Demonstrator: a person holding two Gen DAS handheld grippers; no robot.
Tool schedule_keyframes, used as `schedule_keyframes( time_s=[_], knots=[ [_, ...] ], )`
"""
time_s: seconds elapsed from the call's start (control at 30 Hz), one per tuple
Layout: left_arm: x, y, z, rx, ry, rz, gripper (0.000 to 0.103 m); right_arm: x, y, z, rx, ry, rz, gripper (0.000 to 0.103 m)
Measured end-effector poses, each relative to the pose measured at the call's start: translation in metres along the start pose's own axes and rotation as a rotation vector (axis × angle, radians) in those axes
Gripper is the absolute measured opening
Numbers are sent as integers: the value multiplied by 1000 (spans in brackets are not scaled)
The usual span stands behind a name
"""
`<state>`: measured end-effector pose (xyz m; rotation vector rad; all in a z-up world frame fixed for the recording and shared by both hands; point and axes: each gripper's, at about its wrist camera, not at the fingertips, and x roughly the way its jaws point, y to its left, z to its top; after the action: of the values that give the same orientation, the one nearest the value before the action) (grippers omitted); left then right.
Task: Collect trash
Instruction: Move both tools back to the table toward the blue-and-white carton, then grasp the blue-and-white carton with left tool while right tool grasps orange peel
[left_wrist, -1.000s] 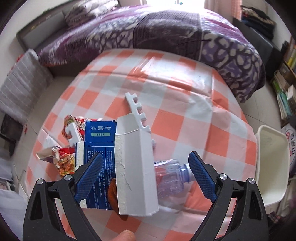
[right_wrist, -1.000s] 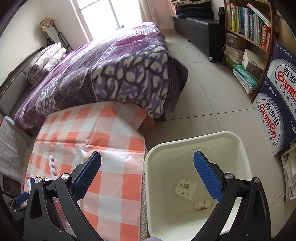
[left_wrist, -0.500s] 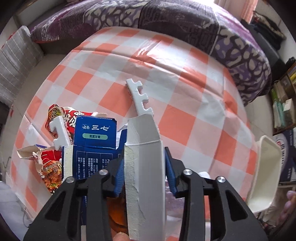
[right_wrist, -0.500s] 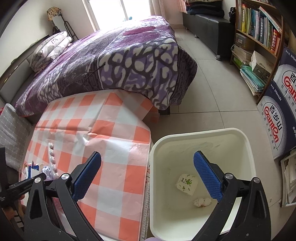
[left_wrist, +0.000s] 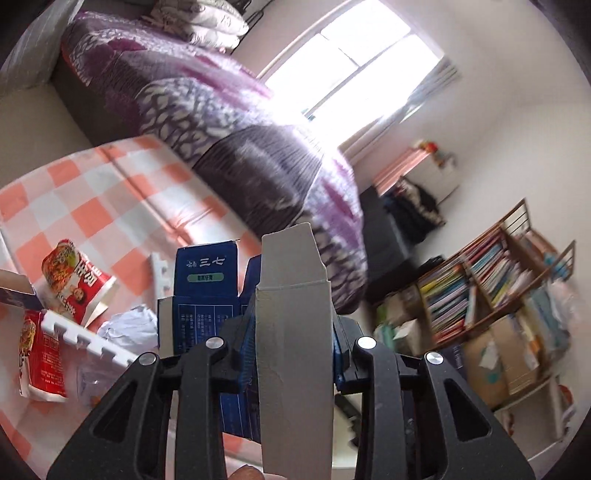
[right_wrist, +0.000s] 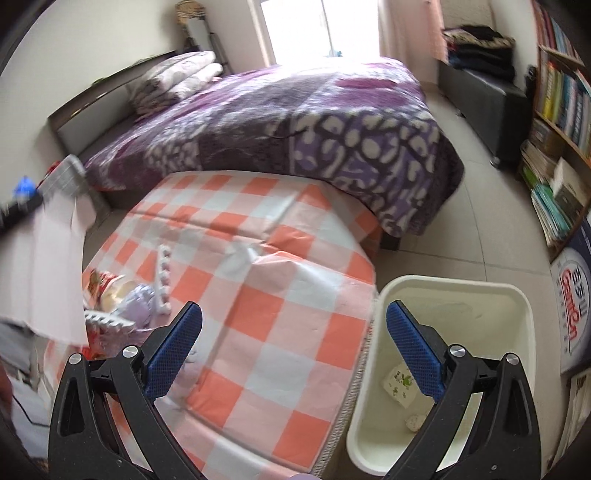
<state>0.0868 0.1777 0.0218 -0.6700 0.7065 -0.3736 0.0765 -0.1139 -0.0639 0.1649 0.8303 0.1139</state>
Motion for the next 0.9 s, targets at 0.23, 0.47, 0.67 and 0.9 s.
schedule_keyframes(
  time_s=[0.23, 0.47, 0.67, 0.9],
  knots=[
    [-39, -22, 11, 102, -103, 80, 32, 6, 47, -18, -179, 26, 112, 96],
    [-71, -27, 21, 233, -211, 390, 32, 16, 132, -62, -411, 143, 301, 96],
    [-96, -7, 27, 257, -256, 502, 32, 37, 191, -100, -400, 285, 371, 96],
    [-122, 27, 33, 202, -257, 511, 32, 58, 234, -123, -225, 336, 391, 96]
  ],
)
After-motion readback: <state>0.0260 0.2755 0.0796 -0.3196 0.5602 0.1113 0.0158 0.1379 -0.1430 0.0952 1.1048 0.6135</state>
